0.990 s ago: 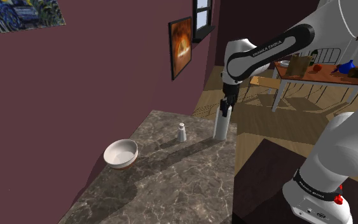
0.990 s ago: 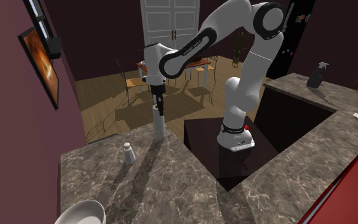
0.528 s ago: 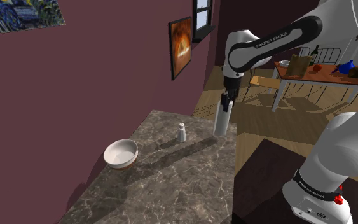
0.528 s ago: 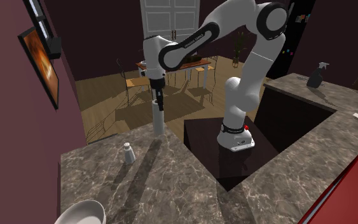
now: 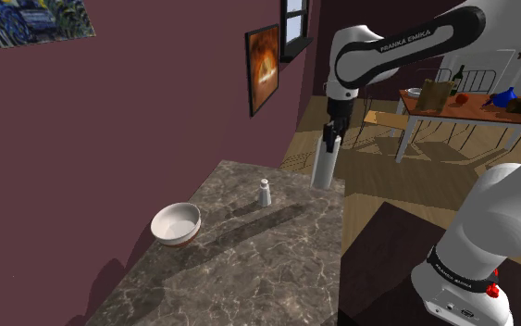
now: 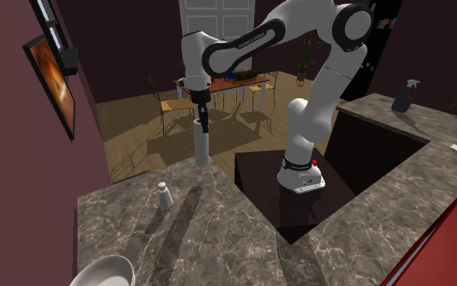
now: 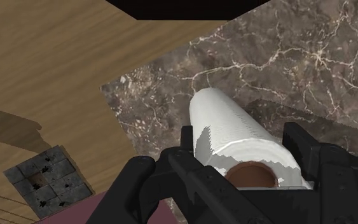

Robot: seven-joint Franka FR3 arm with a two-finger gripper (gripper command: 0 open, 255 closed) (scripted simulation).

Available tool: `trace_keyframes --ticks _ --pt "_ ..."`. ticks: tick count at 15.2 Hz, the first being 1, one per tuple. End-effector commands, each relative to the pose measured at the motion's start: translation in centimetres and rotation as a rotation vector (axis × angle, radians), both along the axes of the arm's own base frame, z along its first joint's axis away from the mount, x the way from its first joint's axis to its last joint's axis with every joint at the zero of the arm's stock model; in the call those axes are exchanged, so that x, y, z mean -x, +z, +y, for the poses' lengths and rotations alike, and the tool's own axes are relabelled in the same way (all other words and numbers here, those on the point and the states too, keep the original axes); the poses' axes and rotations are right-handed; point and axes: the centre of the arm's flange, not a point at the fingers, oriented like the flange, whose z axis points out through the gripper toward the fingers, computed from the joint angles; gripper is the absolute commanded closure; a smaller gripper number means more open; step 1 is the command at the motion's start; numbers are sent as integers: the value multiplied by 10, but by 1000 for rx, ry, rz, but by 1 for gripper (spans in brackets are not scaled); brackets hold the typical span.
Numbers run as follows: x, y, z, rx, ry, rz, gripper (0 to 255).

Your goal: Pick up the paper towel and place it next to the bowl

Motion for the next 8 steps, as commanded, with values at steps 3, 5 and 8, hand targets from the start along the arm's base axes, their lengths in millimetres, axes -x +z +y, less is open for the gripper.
trace_keyframes --ticks 3,5,8 --pt "0 22 0 0 0 1 255" --pt "0 33 0 0 0 1 255" --pt "0 49 0 0 0 1 255"
